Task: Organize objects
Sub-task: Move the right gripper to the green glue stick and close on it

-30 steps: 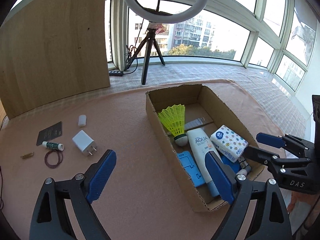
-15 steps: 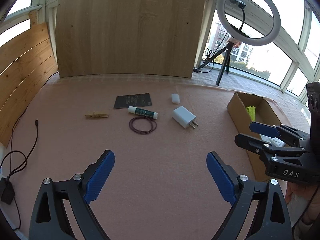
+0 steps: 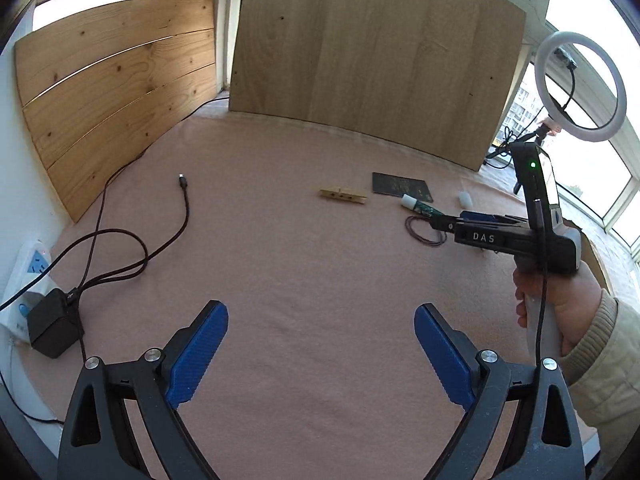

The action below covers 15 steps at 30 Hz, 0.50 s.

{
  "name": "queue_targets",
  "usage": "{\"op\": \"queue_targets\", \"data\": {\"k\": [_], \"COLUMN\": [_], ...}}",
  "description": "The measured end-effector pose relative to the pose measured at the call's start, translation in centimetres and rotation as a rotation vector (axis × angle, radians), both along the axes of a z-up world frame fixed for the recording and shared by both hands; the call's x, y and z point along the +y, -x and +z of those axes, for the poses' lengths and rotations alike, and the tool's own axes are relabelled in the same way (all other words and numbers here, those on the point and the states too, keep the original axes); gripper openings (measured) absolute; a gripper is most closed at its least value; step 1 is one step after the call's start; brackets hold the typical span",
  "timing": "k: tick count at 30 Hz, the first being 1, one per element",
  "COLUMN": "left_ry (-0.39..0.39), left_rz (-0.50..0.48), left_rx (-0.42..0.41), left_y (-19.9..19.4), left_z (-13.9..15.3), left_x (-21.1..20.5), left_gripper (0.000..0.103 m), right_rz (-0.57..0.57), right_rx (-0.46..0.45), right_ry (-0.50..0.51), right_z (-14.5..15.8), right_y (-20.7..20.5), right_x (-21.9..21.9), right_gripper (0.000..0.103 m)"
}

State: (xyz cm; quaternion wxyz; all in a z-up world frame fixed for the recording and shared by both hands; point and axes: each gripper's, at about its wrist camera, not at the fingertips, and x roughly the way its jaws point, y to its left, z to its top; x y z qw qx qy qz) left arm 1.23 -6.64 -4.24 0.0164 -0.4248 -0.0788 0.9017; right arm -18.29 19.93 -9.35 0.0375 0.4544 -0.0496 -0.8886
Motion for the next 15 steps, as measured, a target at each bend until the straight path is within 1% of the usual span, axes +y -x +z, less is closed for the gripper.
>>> {"op": "queue_targets", "data": {"k": [3,5,6,7,8,9,10,15], "left_ry": [-0.003,-0.007,-0.011,-0.012,-0.011,-0.011,-0.013,-0.043], "left_rz": [0.035,0.053,0.058,0.060,0.062,0.062,0.063,0.068], "left_rx": [-0.007,-0.013,-0.014,-0.013,-0.011,-0.009,-0.011,0.004], "left_y": [-0.7,-0.8,-0.9,-1.0,-1.1,-1.2,-1.2,-1.9], "left_z": [-0.3,-0.6,-0.6,-0.6,-0.6,-0.7,-0.8,-1.0], "left_x": [-1.8,-2.5,-2.7,-2.9,-2.9,-3.0,-2.9,-3.3], "left_gripper": [0.096,0.096,0.096,0.096,0.096,0.096,0.096,0.096], "right_rz": [0.043,0.090,0.108,0.122,0.128,0.131,0.127,0.083], "right_rx": [0.000,-0.008,-0.026,-0.043,-0.051,-0.058,-0.057,-0.070], "right_ry": [-0.019,-0.039,-0.052,-0.055,-0.054,-0.050,-0.055,-0.032], "right_z": [0.0,-0.2,-0.5,-0.8,-1.0,-1.2,-1.3,-1.2], "right_y": [1.9,3.2,3.8,4.3,4.6,4.8,4.8,3.8], "right_x": [0.0,-0.5,-0.7,-0.9,-1.0,-1.1,-1.1,-0.4], "right_gripper": [0.059,0.055,0.050,0.042,0.036,0.020,0.014,0.014]}}
